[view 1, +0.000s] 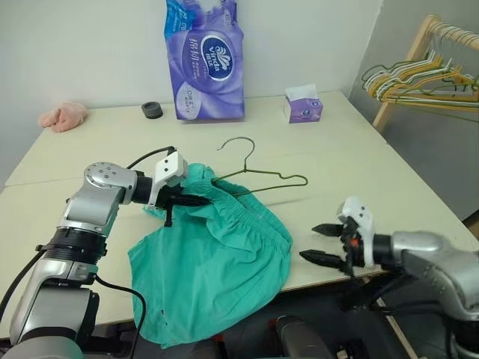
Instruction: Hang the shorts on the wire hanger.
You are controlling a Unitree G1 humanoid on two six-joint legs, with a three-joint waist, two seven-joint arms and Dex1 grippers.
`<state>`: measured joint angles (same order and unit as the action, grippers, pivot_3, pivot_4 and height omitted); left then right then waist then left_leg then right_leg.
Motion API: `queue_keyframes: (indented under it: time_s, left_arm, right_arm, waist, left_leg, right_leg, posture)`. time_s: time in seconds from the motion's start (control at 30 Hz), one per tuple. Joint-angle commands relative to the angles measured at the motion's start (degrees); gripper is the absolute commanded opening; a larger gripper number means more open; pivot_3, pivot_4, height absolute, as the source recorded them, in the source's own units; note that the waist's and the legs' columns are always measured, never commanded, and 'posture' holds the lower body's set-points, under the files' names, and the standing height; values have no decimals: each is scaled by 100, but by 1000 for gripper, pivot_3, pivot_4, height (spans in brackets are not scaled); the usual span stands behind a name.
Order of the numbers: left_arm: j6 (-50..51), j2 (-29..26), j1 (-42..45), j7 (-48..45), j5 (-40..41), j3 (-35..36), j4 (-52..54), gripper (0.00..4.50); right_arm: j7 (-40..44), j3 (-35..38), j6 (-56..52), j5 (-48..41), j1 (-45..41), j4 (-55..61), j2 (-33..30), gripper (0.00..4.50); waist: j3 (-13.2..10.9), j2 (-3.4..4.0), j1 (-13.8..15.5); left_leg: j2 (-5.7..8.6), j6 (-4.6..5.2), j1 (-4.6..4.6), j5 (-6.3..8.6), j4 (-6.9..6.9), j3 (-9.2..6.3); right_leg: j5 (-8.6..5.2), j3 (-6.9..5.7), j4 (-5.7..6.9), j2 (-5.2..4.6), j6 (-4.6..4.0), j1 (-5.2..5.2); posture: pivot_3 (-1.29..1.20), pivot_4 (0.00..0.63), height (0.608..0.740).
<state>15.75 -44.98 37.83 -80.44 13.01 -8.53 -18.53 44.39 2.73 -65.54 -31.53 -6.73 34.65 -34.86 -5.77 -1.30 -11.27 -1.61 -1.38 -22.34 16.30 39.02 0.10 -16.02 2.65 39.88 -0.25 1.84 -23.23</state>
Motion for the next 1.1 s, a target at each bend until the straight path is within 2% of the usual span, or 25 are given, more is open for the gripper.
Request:
queue_keyframes:
  time_s: [0.03,0.23,0.47,0.57,0.93,1.1]
  left_arm:
    - [-43,-34,137,63,36,186,76,0]
    - [-31,-29,137,100,38,202,100,0]
    - [-14,-67,107,153,62,226,147,0]
    - [-15,-61,103,197,64,248,159,0]
    - [-60,4,32,486,93,425,187,0]
    - [159,11,40,597,287,597,249,0]
  right_arm:
    - [-381,248,-361,-347,68,391,133,4468]
    - [-992,-141,-450,-309,72,243,570,4468]
    - [-1231,-610,-318,-224,-215,-99,695,4468]
    - [-1277,-825,-262,-165,-228,-153,700,3855]
    - [-1563,-1011,430,247,-303,-460,766,85]
    - [-1624,-794,929,546,-545,-849,652,32]
  waist:
    - [0,0,1]
    - [1,0,-2]
    - [1,0,-3]
    - [1,-1,-1]
    - [1,-2,1]
    - [1,-1,0]
  left_leg:
    - [1,0,0,0,0,0]
    - [0,0,0,0,0,-2]
    - [-1,0,0,0,-1,-3]
    - [-1,0,-1,0,-1,-5]
    - [-1,0,-1,0,-1,-4]
    - [-1,0,-1,0,-1,-4]
  right_leg:
    - [0,0,0,0,0,0]
    - [-1,1,0,4,2,0]
    - [-1,1,0,5,2,0]
    - [-1,0,-2,5,2,0]
    - [-1,1,-2,5,2,0]
    - [-1,-1,-1,5,2,0]
  posture:
    - [-228,72,740]
    - [-222,65,740]
    - [-214,60,740]
    - [-208,59,740]
    - [-206,54,740]
    - [-208,52,740]
